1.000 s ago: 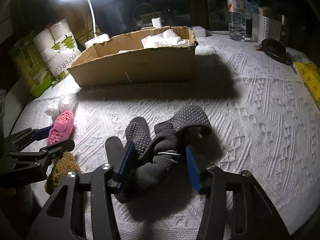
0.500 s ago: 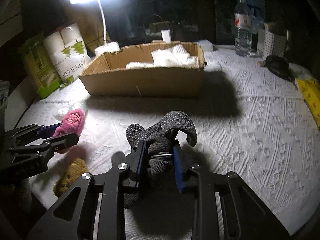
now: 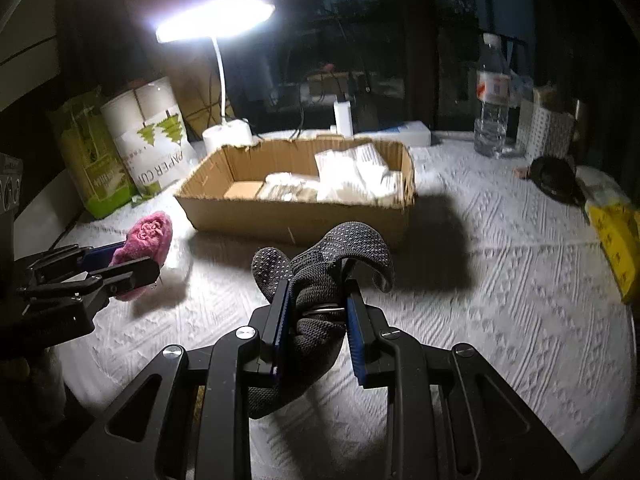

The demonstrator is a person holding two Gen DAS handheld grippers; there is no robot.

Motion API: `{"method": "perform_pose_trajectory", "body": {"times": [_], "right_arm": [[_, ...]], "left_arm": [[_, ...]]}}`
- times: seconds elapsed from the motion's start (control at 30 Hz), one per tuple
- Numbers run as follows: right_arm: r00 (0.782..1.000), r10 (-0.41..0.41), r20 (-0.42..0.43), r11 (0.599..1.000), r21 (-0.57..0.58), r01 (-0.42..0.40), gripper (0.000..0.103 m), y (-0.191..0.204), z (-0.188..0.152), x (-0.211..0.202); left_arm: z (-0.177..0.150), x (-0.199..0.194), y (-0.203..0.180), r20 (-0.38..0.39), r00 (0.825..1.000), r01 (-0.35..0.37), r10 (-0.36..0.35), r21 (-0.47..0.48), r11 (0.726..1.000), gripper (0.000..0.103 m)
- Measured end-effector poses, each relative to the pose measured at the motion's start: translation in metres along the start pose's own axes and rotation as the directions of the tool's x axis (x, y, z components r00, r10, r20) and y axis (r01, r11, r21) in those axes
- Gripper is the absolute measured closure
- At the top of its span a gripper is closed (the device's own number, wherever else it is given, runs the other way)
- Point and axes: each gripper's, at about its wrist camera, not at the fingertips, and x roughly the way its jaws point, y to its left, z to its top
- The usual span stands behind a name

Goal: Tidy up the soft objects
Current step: 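Carry the pink plush with the left tool while the right tool carries the glove over the box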

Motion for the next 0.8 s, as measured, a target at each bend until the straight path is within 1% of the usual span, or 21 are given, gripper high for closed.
{"method": "perform_pose_trajectory", "body": {"times": [0.2,0.8], "right_arm": [[0.999,0.002,0.035,1.0,-0.019,-0.002,0.076,0.005,0.019,-0.005],[0.995,0.023,0.1,0.996,-0.084,-0.014,0.076,0.022,0.067,-0.003]], "left_arm": [[0.016,-0.009,0.003,0.04,0.999,-0.001,0.001,0.002,1.0,0.058],[0.056,-0.015,0.024,0.115,0.993,-0.007,0.006,0.009,1.0,0.058]]}}
